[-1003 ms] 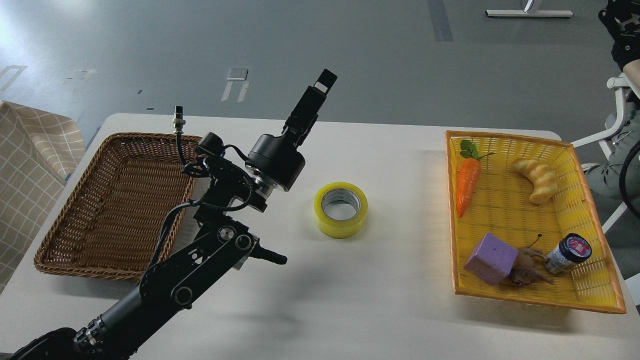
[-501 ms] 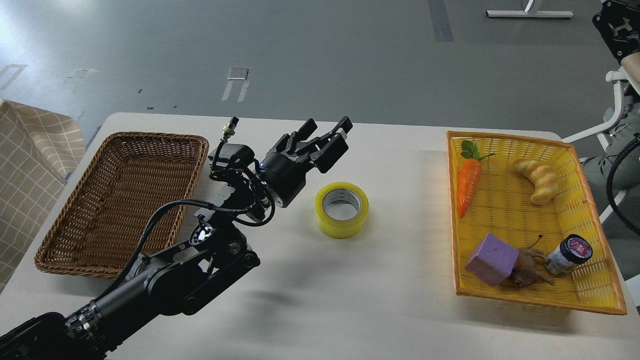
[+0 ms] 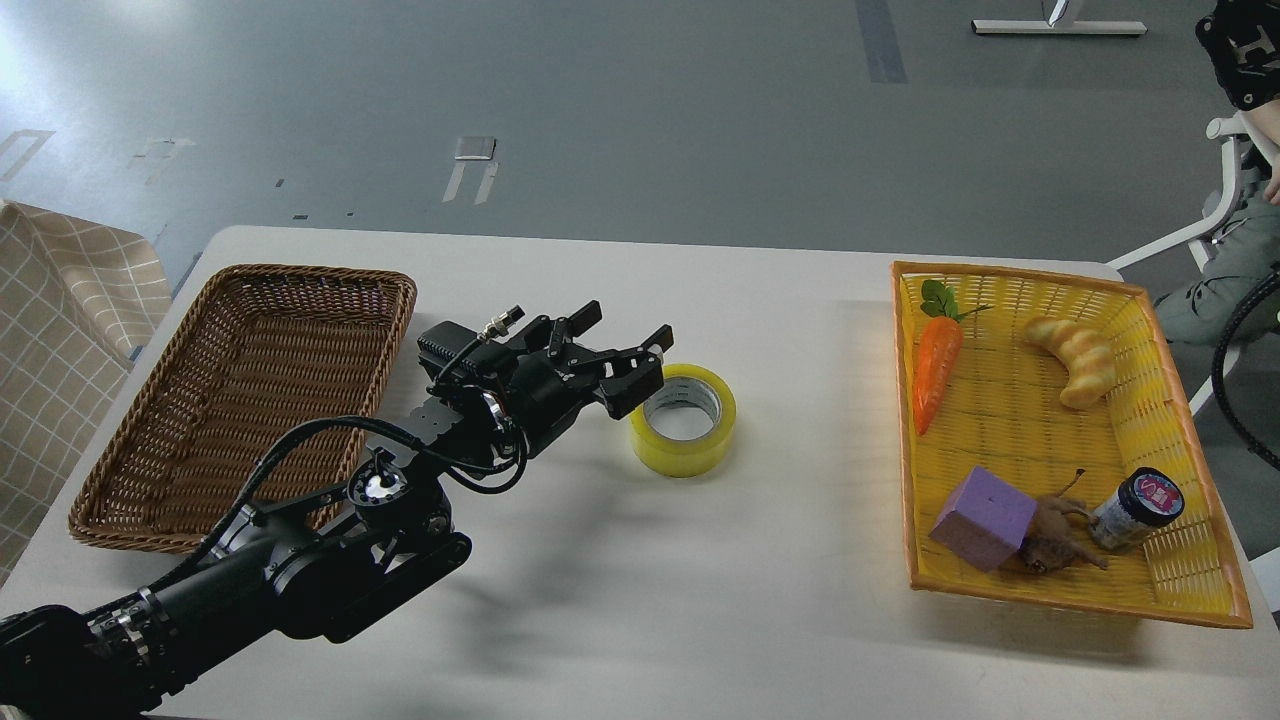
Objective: Place and transfer tape with both arms
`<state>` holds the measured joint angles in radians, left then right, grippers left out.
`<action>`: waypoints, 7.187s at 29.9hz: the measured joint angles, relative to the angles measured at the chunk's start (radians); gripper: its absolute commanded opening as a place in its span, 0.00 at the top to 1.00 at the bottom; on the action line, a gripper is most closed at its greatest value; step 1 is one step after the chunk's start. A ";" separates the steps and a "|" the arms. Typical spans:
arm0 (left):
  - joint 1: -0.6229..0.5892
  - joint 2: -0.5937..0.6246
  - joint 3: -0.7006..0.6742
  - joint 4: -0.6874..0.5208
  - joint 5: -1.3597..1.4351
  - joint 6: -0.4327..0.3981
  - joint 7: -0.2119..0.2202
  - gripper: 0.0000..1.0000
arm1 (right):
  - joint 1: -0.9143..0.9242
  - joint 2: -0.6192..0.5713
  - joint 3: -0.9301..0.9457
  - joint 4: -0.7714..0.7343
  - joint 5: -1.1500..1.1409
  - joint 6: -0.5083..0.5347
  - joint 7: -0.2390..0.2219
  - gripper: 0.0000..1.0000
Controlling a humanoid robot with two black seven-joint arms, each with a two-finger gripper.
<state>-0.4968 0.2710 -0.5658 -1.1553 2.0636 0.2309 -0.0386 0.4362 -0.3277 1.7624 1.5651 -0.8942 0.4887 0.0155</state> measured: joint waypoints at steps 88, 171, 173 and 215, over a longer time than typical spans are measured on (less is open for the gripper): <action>-0.127 -0.124 0.181 0.235 -0.148 -0.215 0.059 0.73 | -0.051 -0.001 0.028 -0.007 0.000 0.000 0.001 0.01; -0.042 0.675 0.185 0.298 -0.225 -0.041 -0.415 0.92 | -0.100 0.076 0.036 -0.006 0.002 0.000 0.125 0.01; -0.042 0.667 0.185 0.313 -0.226 -0.041 -0.417 0.92 | -0.100 0.079 0.031 -0.006 0.002 0.000 0.136 0.01; -0.121 0.598 0.236 0.517 -0.571 -0.016 -0.450 0.02 | -0.099 0.101 0.015 -0.007 0.000 0.000 0.139 0.00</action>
<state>-0.6181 0.8692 -0.3301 -0.6387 1.4921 0.2150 -0.4885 0.3373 -0.2263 1.7772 1.5584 -0.8944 0.4886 0.1549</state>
